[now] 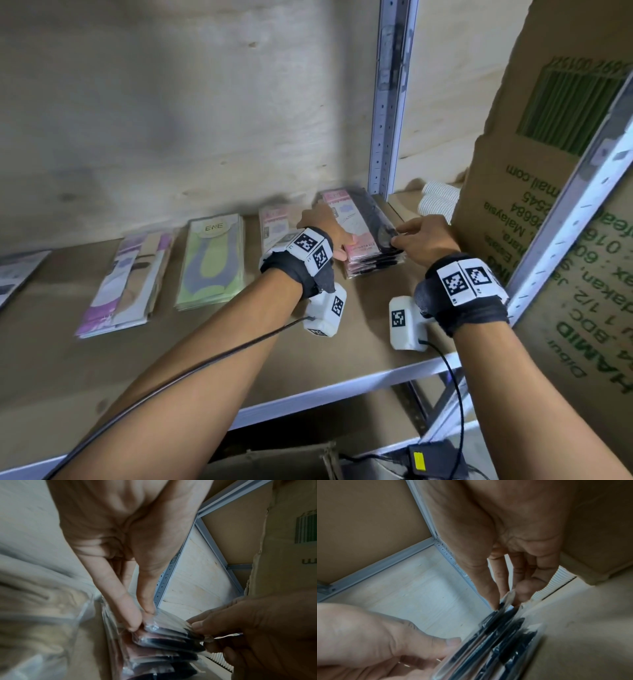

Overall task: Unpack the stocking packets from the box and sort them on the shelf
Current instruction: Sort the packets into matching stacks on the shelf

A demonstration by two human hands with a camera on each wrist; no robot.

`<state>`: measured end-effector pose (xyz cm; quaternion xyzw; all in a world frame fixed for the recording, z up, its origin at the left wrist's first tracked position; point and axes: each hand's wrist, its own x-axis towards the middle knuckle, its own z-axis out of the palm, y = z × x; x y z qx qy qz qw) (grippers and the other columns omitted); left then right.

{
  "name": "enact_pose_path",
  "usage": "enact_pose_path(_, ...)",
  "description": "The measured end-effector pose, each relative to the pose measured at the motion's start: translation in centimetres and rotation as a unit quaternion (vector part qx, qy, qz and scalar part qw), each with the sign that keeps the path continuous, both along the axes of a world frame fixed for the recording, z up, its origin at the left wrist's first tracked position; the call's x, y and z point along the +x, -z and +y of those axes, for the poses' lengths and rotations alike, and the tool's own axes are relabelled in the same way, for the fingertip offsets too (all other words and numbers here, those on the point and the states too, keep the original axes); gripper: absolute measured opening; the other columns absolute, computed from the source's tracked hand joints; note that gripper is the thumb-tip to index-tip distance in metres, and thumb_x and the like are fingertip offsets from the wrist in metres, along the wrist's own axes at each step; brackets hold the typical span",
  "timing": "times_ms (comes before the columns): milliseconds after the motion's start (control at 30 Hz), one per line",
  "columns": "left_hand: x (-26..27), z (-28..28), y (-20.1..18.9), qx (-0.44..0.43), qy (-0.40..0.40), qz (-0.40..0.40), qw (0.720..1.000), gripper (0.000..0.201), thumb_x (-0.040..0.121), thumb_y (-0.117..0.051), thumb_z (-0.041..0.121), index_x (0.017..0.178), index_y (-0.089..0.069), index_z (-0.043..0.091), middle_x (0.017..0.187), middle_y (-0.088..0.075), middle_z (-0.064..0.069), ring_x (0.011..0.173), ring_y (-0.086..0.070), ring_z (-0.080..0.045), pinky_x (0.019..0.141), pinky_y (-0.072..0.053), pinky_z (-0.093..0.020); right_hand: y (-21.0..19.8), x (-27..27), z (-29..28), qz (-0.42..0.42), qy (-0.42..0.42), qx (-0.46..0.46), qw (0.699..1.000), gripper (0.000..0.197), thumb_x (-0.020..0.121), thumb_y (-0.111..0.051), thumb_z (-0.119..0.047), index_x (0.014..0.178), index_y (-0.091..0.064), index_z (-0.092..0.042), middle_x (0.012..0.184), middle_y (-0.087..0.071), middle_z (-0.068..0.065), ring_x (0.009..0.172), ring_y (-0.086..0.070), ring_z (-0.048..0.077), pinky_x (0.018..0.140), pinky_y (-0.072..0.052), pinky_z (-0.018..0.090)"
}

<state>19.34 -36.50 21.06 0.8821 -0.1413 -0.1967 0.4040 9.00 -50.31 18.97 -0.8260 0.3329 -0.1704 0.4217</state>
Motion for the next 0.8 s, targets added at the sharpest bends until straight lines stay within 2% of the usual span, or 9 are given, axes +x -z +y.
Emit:
enact_pose_path(133, -0.3, 0.0, 0.4, -0.001, -0.008, -0.060, 0.998, 0.054, 0.076, -0.081, 0.014, 0.122, -0.058, -0.005, 0.117, -0.066, -0.023, 0.103, -0.068, -0.039, 0.087, -0.058, -0.046, -0.3, -0.1, 0.2, 0.007, -0.001, 0.003, 1.000, 0.028, 0.083, -0.073, -0.007, 0.111, -0.071, -0.005, 0.111, -0.070, 0.013, 0.099, -0.065, 0.024, 0.084, -0.048, 0.026)
enact_pose_path(267, -0.4, 0.2, 0.0, 0.012, 0.003, -0.040, 0.999, 0.054, 0.078, -0.082, 0.019, 0.121, -0.059, -0.004, 0.116, -0.067, -0.022, 0.101, -0.070, -0.036, 0.087, -0.059, -0.044, -0.5, -0.1, 0.4, 0.008, 0.010, -0.004, 1.000, 0.029, 0.083, -0.074, -0.011, 0.111, -0.070, -0.006, 0.113, -0.070, 0.012, 0.097, -0.064, 0.022, 0.082, -0.047, 0.025)
enact_pose_path(333, -0.2, 0.6, -0.7, 0.010, -0.001, -0.020, 1.000, 0.051, 0.082, -0.080, 0.022, 0.120, -0.060, -0.005, 0.114, -0.068, -0.023, 0.099, -0.071, -0.035, 0.087, -0.059, -0.042, -0.8, -0.1, 0.6, 0.008, 0.015, -0.014, 1.000, 0.037, 0.084, -0.074, -0.016, 0.119, -0.066, -0.006, 0.118, -0.068, 0.012, 0.105, -0.064, 0.024, 0.088, -0.048, 0.026)
enact_pose_path(400, 0.0, 1.8, -1.8, -0.006, -0.010, -0.031, 0.999, 0.046, 0.086, -0.077, 0.026, 0.115, -0.062, -0.007, 0.106, -0.072, -0.023, 0.088, -0.074, -0.032, 0.083, -0.061, -0.041, -1.4, -0.3, 1.0, 0.012, 0.014, -0.039, 0.999, 0.047, 0.084, -0.075, -0.020, 0.127, -0.061, -0.008, 0.123, -0.065, 0.012, 0.112, -0.062, 0.025, 0.097, -0.048, 0.031)
enact_pose_path(500, 0.6, 5.4, -3.4, -0.054, -0.031, -0.074, 0.995, 0.047, 0.086, -0.075, 0.033, 0.108, -0.065, -0.008, 0.092, -0.074, -0.023, 0.079, -0.075, -0.033, 0.080, -0.062, -0.043, -2.8, -0.3, 2.2, 0.003, 0.007, -0.109, 0.994, 0.047, 0.084, -0.074, -0.022, 0.128, -0.059, -0.011, 0.126, -0.061, 0.010, 0.114, -0.059, 0.026, 0.100, -0.047, 0.035)
enact_pose_path(567, 1.1, 8.9, -3.9, -0.088, -0.048, -0.090, 0.991, 0.040, 0.088, -0.073, 0.031, 0.099, -0.070, -0.007, 0.083, -0.074, -0.020, 0.073, -0.075, -0.030, 0.076, -0.062, -0.039, -3.9, -0.3, 3.7, -0.015, -0.001, -0.161, 0.987, 0.035, 0.086, -0.071, -0.024, 0.119, -0.064, -0.014, 0.125, -0.060, 0.009, 0.109, -0.061, 0.025, 0.096, -0.049, 0.031)
enact_pose_path(633, 1.5, 13.0, -3.9, -0.134, -0.070, -0.078, 0.985, 0.027, 0.092, -0.069, 0.023, 0.086, -0.069, -0.004, 0.075, -0.071, -0.018, 0.059, -0.073, -0.022, 0.063, -0.061, -0.029, -4.9, -0.3, 5.9, -0.052, -0.045, -0.153, 0.986, 0.023, 0.087, -0.068, -0.024, 0.109, -0.068, -0.018, 0.110, -0.066, 0.005, 0.101, -0.064, 0.020, 0.089, -0.050, 0.025)
enact_pose_path(733, 1.8, 20.0, -3.1, -0.169, -0.117, -0.095, 0.974, 0.020, 0.091, -0.069, 0.018, 0.076, -0.069, 0.006, 0.061, -0.070, -0.010, 0.045, -0.064, -0.016, 0.048, -0.053, -0.021, -5.6, -0.3, 10.8, -0.085, -0.150, -0.086, 0.981, 0.011, 0.087, -0.070, -0.023, 0.097, -0.069, -0.021, 0.080, -0.069, -0.008, 0.069, -0.065, 0.001, 0.067, -0.047, 0.016)
enact_pose_path(800, 2.0, 25.4, -2.2, -0.199, -0.152, -0.089, 0.964, 0.017, 0.091, -0.068, 0.015, 0.077, -0.069, 0.007, 0.051, -0.068, -0.004, 0.040, -0.061, -0.011, 0.041, -0.048, -0.017, -5.2, 0.3, 14.7, -0.084, -0.212, -0.031, 0.973, 0.008, 0.087, -0.071, -0.016, 0.095, -0.070, -0.015, 0.075, -0.069, -0.001, 0.064, -0.066, 0.008, 0.061, -0.047, 0.021)
